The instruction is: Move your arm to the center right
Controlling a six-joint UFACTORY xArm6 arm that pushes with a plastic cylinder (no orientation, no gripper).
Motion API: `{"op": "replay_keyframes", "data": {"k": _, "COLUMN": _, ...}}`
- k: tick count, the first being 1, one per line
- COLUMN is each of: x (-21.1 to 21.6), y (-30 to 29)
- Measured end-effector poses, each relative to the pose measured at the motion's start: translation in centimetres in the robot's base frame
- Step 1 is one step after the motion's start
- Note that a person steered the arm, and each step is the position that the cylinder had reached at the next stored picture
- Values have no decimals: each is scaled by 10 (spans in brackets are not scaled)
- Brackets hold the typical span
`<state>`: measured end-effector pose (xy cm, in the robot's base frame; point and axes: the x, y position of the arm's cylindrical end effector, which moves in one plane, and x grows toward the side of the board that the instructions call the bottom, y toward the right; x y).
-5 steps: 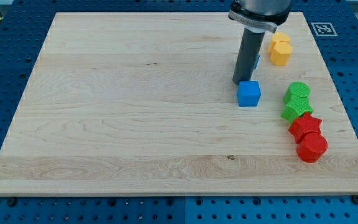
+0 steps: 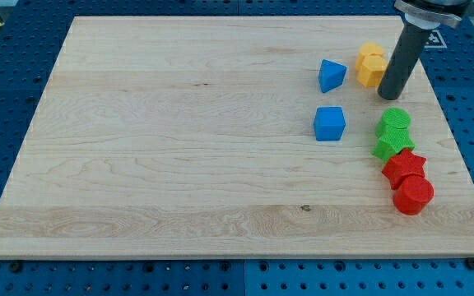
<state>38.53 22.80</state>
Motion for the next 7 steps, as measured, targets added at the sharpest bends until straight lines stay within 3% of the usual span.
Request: {"op": "replay_keyframes", "data": {"k": 7, "x": 0, "y": 52}}
